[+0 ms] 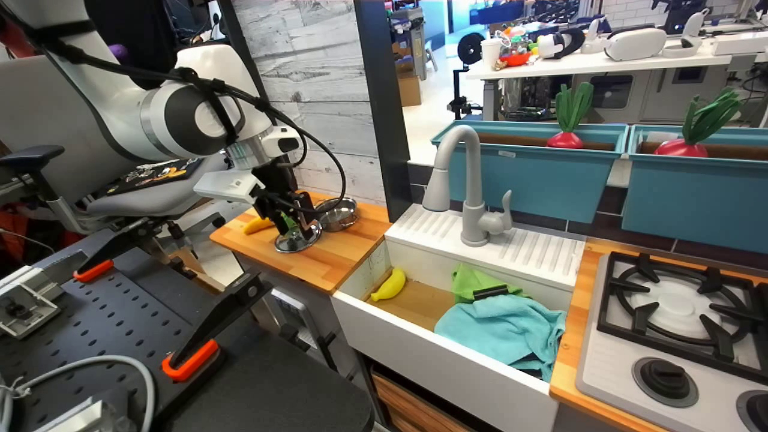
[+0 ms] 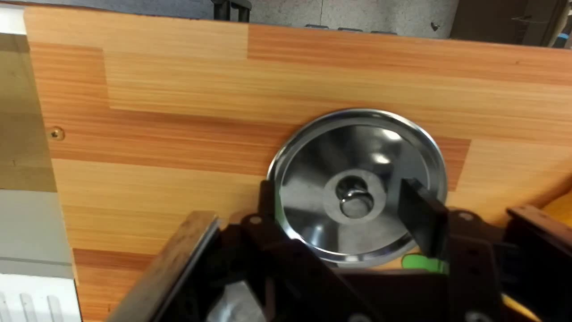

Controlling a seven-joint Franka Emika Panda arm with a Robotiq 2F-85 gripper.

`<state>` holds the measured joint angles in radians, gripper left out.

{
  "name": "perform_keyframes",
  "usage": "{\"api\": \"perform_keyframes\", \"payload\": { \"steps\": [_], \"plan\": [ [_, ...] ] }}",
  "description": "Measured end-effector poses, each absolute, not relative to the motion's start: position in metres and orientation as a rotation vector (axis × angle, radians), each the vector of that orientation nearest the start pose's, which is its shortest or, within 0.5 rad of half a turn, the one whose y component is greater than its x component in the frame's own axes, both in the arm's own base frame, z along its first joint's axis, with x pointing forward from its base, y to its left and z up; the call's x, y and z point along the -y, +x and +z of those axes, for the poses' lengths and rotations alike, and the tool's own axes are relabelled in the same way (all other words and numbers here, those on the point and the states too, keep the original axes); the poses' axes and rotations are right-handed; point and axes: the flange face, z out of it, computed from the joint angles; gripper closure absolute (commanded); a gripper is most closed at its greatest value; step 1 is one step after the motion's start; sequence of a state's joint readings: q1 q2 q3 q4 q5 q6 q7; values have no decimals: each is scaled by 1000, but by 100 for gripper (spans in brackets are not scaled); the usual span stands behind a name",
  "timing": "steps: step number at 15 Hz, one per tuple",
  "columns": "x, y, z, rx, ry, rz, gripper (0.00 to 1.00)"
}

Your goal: Put the silver lid on the silver pot

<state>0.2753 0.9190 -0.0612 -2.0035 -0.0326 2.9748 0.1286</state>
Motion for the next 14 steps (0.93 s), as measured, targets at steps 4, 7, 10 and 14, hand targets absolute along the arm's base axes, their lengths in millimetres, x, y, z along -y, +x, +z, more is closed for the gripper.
{"api": "perform_keyframes", "payload": {
  "steps": [4,7,10,14],
  "plan": [
    [-119,548,0,248,-3175,-95,88],
    [-119,548,-1,261,-3168,-92,96],
    [-122,549,-1,303,-3153,-87,95],
    [-142,549,-1,470,-3112,-28,95]
  ]
}}
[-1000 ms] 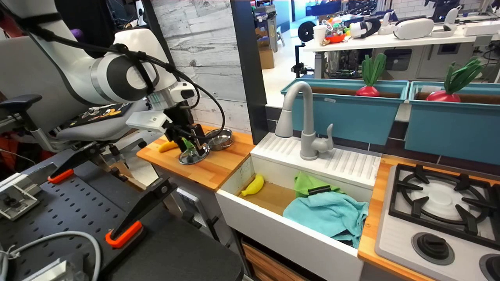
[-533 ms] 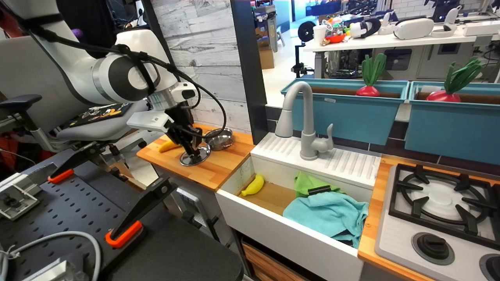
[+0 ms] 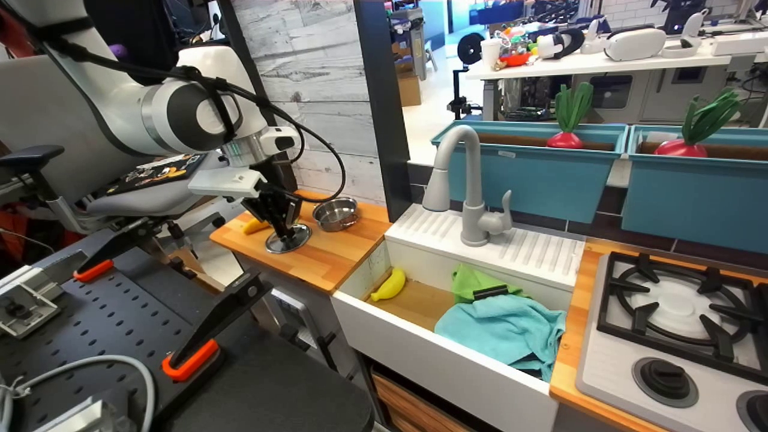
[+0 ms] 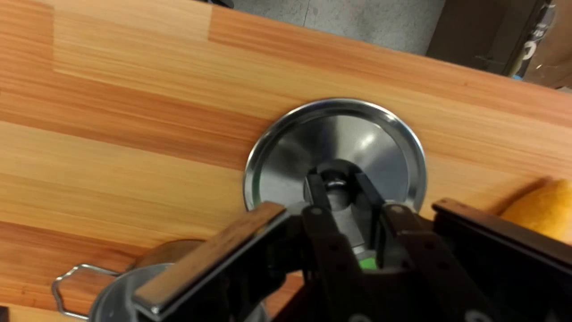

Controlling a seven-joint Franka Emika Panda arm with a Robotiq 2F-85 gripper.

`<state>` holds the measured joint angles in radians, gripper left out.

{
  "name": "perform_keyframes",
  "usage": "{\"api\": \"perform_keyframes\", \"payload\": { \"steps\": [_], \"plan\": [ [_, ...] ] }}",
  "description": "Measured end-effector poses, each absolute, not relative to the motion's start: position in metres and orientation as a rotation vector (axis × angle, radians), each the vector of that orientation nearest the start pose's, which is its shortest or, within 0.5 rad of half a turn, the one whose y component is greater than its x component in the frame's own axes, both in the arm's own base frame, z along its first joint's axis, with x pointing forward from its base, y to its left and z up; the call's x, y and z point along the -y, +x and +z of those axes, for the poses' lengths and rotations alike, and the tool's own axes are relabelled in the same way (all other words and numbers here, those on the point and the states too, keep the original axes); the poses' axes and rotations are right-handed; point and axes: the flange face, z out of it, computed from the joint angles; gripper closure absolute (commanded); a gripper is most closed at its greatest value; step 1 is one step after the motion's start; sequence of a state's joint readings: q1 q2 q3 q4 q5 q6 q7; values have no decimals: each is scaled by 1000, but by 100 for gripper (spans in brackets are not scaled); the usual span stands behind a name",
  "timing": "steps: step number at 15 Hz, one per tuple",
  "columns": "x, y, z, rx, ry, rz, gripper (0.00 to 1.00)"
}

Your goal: Put the silver lid on the silver pot

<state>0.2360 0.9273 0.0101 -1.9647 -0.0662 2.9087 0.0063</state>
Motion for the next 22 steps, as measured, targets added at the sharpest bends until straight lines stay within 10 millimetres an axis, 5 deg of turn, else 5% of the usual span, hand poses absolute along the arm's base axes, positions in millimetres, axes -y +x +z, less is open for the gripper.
{"api": "perform_keyframes", "payload": {
  "steps": [4,12,18,22],
  "plan": [
    [-167,546,0,599,-3069,93,95],
    [-181,537,6,662,-3063,111,95],
    [-189,526,37,684,-3070,91,95],
    [-177,530,63,644,-3096,48,95]
  ]
}}
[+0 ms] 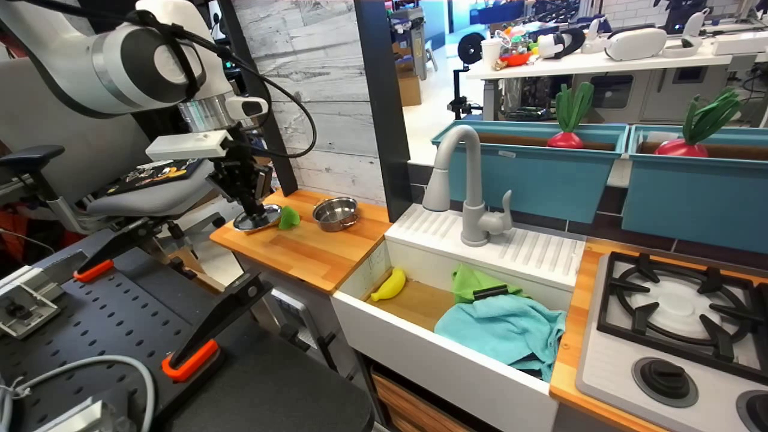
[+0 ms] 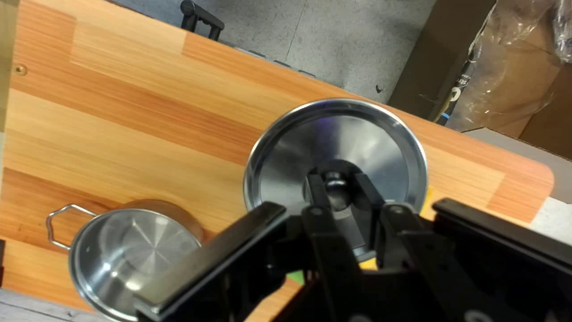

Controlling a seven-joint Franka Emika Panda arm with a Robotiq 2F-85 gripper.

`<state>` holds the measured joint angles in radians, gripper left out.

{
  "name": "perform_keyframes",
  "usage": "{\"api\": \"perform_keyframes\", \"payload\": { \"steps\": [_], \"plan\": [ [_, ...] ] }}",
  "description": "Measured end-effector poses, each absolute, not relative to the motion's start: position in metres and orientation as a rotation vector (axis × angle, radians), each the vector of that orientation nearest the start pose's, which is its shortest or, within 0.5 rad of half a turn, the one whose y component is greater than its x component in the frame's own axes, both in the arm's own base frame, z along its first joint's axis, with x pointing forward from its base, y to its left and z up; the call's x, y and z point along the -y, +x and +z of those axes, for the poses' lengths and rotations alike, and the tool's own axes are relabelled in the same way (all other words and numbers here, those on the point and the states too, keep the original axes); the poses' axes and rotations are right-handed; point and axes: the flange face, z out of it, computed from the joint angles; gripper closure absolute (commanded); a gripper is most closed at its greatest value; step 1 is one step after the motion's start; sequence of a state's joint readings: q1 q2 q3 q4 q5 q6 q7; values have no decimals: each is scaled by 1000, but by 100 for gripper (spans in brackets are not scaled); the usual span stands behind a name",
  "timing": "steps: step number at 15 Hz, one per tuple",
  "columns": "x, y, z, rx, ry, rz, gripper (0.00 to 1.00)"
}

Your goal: Put the silver lid on the silver pot

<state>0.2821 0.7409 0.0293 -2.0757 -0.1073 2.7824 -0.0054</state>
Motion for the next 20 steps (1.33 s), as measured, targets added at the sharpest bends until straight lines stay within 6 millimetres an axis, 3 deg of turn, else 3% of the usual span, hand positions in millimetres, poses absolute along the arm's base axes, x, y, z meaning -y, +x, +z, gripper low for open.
{"api": "perform_keyframes", "payload": {
  "steps": [7,13,20],
  "plan": [
    [-131,547,86,539,-3148,-2,95],
    [-90,562,95,438,-3185,-30,95],
    [-76,583,98,407,-3186,-23,95]
  ]
}}
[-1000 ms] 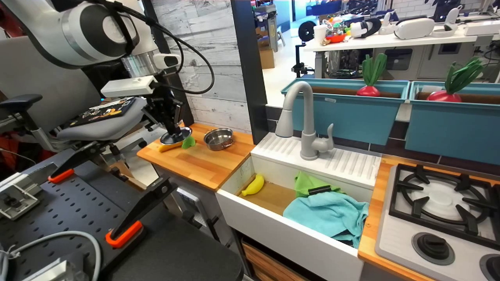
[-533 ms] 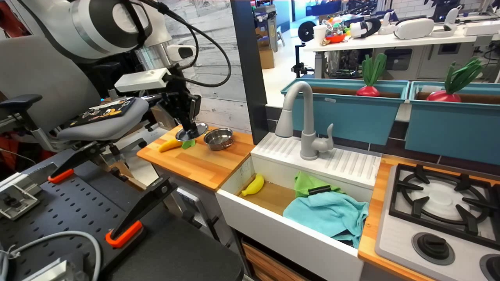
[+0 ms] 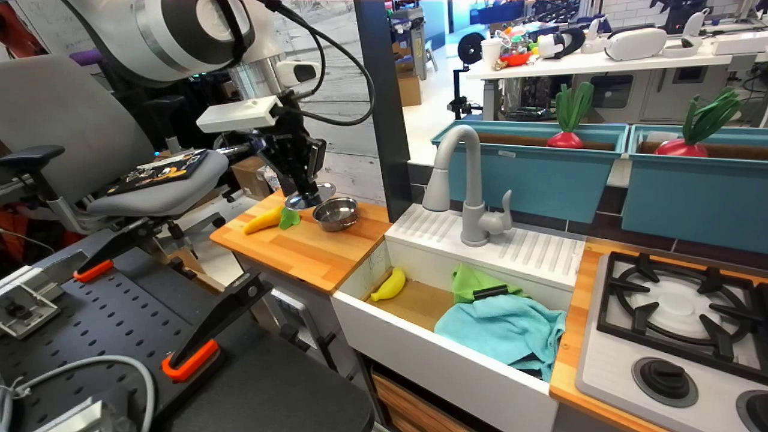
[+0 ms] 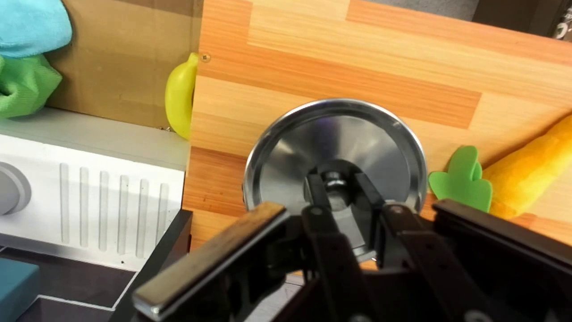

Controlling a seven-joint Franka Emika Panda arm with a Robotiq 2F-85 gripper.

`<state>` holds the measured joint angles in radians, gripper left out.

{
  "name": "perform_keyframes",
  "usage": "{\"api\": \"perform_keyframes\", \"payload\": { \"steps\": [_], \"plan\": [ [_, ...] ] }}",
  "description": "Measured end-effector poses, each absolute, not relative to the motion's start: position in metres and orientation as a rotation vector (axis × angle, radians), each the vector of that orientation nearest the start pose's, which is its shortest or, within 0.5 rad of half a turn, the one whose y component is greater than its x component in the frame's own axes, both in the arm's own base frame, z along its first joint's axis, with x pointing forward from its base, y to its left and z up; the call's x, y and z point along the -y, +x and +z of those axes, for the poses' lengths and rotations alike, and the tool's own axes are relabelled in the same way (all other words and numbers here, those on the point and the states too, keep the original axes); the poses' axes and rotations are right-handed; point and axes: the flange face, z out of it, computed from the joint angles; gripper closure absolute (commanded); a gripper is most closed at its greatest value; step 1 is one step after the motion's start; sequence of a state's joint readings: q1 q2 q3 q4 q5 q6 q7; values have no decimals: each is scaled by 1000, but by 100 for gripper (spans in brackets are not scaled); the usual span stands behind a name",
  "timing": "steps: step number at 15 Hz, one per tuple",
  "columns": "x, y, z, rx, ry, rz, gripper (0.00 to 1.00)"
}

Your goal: Put the silver lid on the silver pot

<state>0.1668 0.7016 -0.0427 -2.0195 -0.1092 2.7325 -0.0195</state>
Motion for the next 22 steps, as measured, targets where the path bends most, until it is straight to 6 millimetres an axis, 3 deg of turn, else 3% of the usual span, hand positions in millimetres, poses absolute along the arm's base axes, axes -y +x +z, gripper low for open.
{"api": "perform_keyframes", "payload": {
  "steps": [9,22],
  "plan": [
    [-87,611,74,419,-3181,-27,95],
    [-84,639,39,386,-3169,-11,95]
  ]
}}
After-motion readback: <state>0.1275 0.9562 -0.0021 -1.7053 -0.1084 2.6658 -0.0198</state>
